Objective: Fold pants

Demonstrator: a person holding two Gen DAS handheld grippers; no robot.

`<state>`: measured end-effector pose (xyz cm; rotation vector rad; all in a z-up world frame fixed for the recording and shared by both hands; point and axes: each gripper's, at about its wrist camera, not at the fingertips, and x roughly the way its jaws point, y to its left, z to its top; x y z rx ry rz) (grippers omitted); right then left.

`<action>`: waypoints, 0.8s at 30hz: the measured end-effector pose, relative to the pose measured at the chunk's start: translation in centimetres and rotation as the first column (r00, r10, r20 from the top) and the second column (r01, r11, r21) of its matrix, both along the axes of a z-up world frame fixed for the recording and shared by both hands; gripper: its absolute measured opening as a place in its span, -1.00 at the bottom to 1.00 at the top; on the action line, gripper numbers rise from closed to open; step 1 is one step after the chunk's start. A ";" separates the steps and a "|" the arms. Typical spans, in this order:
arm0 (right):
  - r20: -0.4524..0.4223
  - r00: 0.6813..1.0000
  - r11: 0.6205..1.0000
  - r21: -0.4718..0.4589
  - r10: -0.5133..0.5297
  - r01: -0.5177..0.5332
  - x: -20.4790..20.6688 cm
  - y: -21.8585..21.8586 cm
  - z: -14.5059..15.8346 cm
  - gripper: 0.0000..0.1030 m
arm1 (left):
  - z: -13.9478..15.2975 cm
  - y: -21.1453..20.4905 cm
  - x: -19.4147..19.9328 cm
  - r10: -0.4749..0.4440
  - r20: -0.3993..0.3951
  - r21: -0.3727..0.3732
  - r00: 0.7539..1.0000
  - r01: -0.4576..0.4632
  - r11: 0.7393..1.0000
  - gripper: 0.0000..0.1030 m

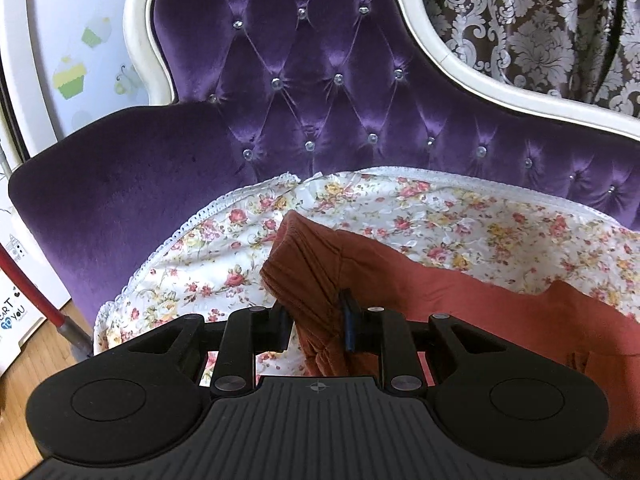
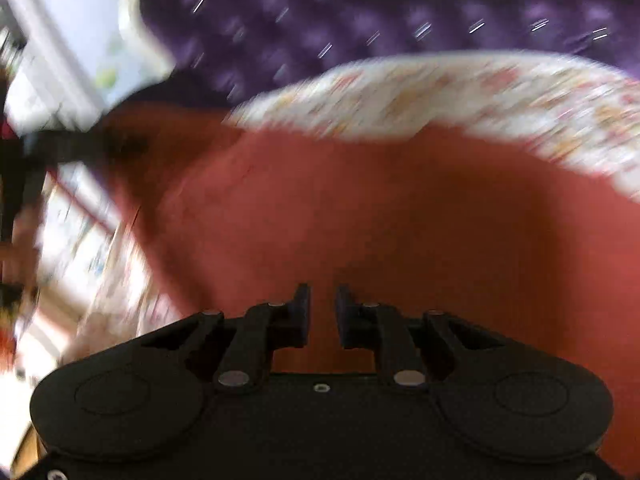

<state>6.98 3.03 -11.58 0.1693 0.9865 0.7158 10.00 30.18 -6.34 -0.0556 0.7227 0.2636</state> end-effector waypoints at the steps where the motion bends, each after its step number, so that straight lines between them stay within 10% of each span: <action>1: -0.011 0.999 0.999 -0.004 0.036 -0.036 -0.9 0.7 -0.5 -0.59 | -0.1 0.1 0.0 0.000 -0.001 -0.009 1.000 0.000 1.000 -0.55; 9: 0.115 0.991 0.997 0.030 -0.074 0.071 1.3 -1.9 3.7 -0.59 | 0.3 -0.1 -0.7 -0.025 0.023 -0.011 0.999 0.025 1.000 -0.56; 20: -0.051 0.952 0.953 -0.025 -0.302 0.301 14.5 -3.7 -1.4 -0.83 | 3.1 -3.2 -2.4 -0.099 0.096 0.069 0.990 0.093 0.993 -0.56; 24: -0.028 0.942 0.941 0.025 -0.336 0.336 13.9 -4.7 0.4 -0.56 | 5.0 -5.1 -3.2 -0.136 0.117 0.089 0.984 0.126 0.988 -0.57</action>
